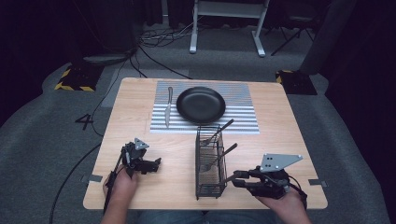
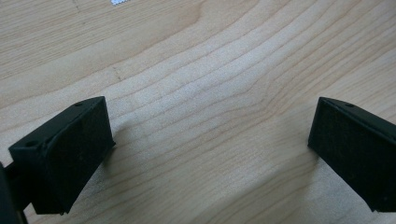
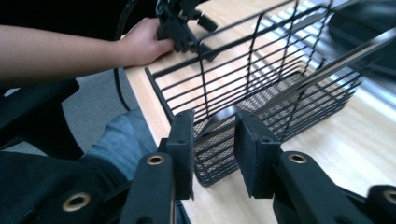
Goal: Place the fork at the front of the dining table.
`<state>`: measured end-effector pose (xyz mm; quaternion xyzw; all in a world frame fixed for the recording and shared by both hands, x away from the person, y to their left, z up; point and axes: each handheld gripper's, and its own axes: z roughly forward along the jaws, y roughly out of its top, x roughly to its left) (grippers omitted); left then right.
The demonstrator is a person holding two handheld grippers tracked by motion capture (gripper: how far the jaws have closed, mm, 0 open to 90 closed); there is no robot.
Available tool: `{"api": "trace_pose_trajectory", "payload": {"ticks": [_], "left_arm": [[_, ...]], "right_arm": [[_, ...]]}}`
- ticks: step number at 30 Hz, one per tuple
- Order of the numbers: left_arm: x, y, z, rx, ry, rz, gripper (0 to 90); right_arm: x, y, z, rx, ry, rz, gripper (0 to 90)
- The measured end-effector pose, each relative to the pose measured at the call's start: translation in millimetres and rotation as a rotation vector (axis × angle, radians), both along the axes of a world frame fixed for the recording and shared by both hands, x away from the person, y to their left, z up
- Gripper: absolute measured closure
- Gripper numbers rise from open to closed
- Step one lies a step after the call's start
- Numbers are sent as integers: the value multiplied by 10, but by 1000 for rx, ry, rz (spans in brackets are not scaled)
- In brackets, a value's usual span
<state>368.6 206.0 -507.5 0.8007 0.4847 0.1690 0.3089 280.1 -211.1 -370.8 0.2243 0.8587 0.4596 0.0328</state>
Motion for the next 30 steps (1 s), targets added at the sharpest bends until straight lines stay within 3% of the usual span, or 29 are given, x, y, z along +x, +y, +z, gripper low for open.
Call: {"api": "trace_pose_trajectory", "payload": {"ticks": [4, 11, 20, 22, 30], "left_arm": [[0, 0, 0, 0, 0, 0, 0], [0, 0, 0, 0, 0, 0, 0], [0, 0, 0, 0, 0, 0, 0], [0, -1, 0, 0, 0, 0, 0], [0, 1, 1, 2, 1, -2, 0]], "right_arm": [[17, 41, -32, 3, 5, 3, 768], [46, 78, -1, 2, 14, 23, 787], [37, 263, 128, 1, -65, 42, 817], [48, 311, 197, 5, -94, 47, 860], [56, 349, 385, 19, -131, 57, 861]]}}
